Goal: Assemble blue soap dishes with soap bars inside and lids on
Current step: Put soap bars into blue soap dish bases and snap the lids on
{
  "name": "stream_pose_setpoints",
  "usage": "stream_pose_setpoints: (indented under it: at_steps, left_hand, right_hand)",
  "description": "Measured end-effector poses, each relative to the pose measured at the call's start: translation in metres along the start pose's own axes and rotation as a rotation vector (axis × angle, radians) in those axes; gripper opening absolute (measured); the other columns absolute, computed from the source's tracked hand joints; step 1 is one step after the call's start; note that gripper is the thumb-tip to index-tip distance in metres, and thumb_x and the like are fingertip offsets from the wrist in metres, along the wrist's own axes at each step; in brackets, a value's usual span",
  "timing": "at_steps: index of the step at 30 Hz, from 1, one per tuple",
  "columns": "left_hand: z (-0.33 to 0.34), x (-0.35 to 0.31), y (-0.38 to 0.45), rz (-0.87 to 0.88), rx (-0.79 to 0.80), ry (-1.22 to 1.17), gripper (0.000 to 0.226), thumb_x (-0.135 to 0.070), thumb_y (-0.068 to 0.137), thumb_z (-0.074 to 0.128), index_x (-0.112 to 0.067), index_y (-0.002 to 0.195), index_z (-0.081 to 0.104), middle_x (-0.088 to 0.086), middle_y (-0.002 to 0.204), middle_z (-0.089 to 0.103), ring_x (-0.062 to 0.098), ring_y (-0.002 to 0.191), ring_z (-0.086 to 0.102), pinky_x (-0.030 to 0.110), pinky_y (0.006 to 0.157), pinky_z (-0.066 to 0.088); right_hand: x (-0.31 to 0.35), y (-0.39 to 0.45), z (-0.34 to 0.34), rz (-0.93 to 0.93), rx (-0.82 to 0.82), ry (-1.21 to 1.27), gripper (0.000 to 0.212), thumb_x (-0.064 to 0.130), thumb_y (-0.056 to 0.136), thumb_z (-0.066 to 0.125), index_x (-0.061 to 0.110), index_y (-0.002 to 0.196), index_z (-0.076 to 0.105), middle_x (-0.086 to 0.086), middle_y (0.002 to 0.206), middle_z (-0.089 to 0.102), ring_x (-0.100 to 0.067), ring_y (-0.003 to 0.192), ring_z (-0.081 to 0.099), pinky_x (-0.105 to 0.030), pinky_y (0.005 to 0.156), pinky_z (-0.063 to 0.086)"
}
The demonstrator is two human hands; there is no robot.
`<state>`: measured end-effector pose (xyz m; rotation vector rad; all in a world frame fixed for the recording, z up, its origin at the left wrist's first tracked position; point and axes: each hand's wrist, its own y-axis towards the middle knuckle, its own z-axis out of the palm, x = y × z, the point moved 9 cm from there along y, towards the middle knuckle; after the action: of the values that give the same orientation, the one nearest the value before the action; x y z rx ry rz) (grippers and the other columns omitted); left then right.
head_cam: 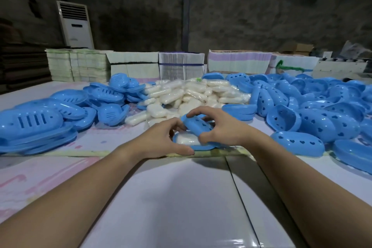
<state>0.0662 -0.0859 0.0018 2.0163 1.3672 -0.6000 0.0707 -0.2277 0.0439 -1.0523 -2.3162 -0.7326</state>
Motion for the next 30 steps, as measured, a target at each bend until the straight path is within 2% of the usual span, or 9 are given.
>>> stream_pose_setpoints:
  at_steps: [4, 7, 10, 15, 20, 23, 26, 28, 30]
  left_hand:
    - [0.0, 0.003, -0.001, -0.043, 0.032, 0.016, 0.075, -0.066, 0.044, 0.083, -0.04, 0.105, 0.047, -0.014, 0.107, 0.059, 0.01, 0.095, 0.061, 0.034, 0.083, 0.055]
    - [0.0, 0.005, -0.002, -0.066, 0.031, -0.036, 0.078, -0.063, 0.041, 0.084, -0.041, 0.105, 0.045, -0.01, 0.106, 0.061, 0.01, 0.09, 0.061, 0.034, 0.084, 0.055]
    - [0.0, 0.008, -0.002, -0.094, 0.016, -0.128, 0.079, -0.056, 0.041, 0.087, -0.042, 0.106, 0.043, -0.003, 0.112, 0.061, 0.014, 0.093, 0.061, 0.036, 0.086, 0.055]
    - [-0.013, 0.013, -0.002, -0.113, -0.05, -0.317, 0.075, -0.044, 0.049, 0.092, -0.044, 0.111, 0.05, -0.007, 0.116, 0.057, -0.003, 0.087, 0.062, 0.013, 0.07, 0.052]
    - [-0.014, 0.015, -0.002, -0.129, -0.067, -0.539, 0.081, -0.035, 0.049, 0.094, -0.034, 0.119, 0.053, 0.001, 0.121, 0.066, 0.009, 0.096, 0.072, 0.024, 0.081, 0.056]
    - [-0.011, 0.016, -0.001, -0.135, -0.078, -0.648, 0.084, -0.035, 0.047, 0.094, -0.027, 0.121, 0.056, 0.0, 0.112, 0.074, 0.015, 0.104, 0.073, 0.031, 0.089, 0.058]
    - [-0.008, 0.017, 0.0, -0.149, -0.09, -0.726, 0.078, -0.022, 0.057, 0.095, -0.02, 0.124, 0.055, 0.003, 0.106, 0.077, 0.021, 0.101, 0.074, 0.034, 0.088, 0.059]
    - [-0.006, 0.016, -0.001, -0.157, -0.095, -0.858, 0.073, -0.009, 0.063, 0.093, -0.012, 0.125, 0.054, 0.01, 0.107, 0.077, 0.027, 0.1, 0.074, 0.038, 0.087, 0.061]
    - [-0.004, 0.014, -0.002, -0.17, -0.102, -0.977, 0.071, -0.009, 0.062, 0.087, -0.008, 0.124, 0.053, 0.017, 0.11, 0.075, 0.031, 0.1, 0.074, 0.042, 0.085, 0.062]
  right_hand:
    - [0.001, -0.002, 0.001, 0.012, 0.028, 0.021, 0.057, 0.01, 0.074, 0.073, 0.042, 0.12, 0.06, 0.032, 0.116, 0.054, 0.007, 0.11, 0.051, -0.003, 0.078, 0.042]
    - [-0.004, -0.002, 0.005, 0.058, 0.04, 0.008, 0.055, 0.013, 0.078, 0.069, 0.045, 0.121, 0.059, 0.022, 0.128, 0.051, 0.0, 0.115, 0.049, -0.013, 0.088, 0.039]
    - [-0.007, -0.003, 0.012, 0.102, 0.088, -0.007, 0.056, 0.018, 0.082, 0.066, 0.049, 0.126, 0.054, 0.018, 0.131, 0.046, 0.003, 0.107, 0.049, -0.013, 0.083, 0.037]
    - [0.003, -0.004, 0.007, 0.026, 0.008, 0.184, 0.056, 0.009, 0.08, 0.072, 0.043, 0.123, 0.062, 0.023, 0.124, 0.058, 0.0, 0.108, 0.058, -0.02, 0.09, 0.049]
    - [-0.002, -0.003, 0.006, -0.011, -0.046, 0.419, 0.054, 0.0, 0.079, 0.076, 0.032, 0.122, 0.065, 0.015, 0.124, 0.064, 0.006, 0.1, 0.063, -0.008, 0.076, 0.049]
    - [-0.005, -0.002, 0.008, -0.009, -0.05, 0.527, 0.055, -0.002, 0.079, 0.075, 0.034, 0.12, 0.064, 0.021, 0.124, 0.063, 0.008, 0.1, 0.064, -0.008, 0.074, 0.049]
    - [-0.008, 0.001, 0.014, -0.016, -0.034, 0.637, 0.055, -0.002, 0.079, 0.075, 0.035, 0.118, 0.067, 0.02, 0.119, 0.067, -0.006, 0.106, 0.067, -0.021, 0.081, 0.055]
    - [-0.011, 0.004, 0.018, -0.018, -0.027, 0.72, 0.056, -0.003, 0.079, 0.075, 0.031, 0.122, 0.065, 0.01, 0.126, 0.065, -0.022, 0.112, 0.066, -0.035, 0.089, 0.056]
    - [-0.012, 0.006, 0.02, -0.018, -0.031, 0.776, 0.059, -0.001, 0.075, 0.076, 0.028, 0.126, 0.062, 0.003, 0.133, 0.06, -0.025, 0.117, 0.063, -0.042, 0.097, 0.052]
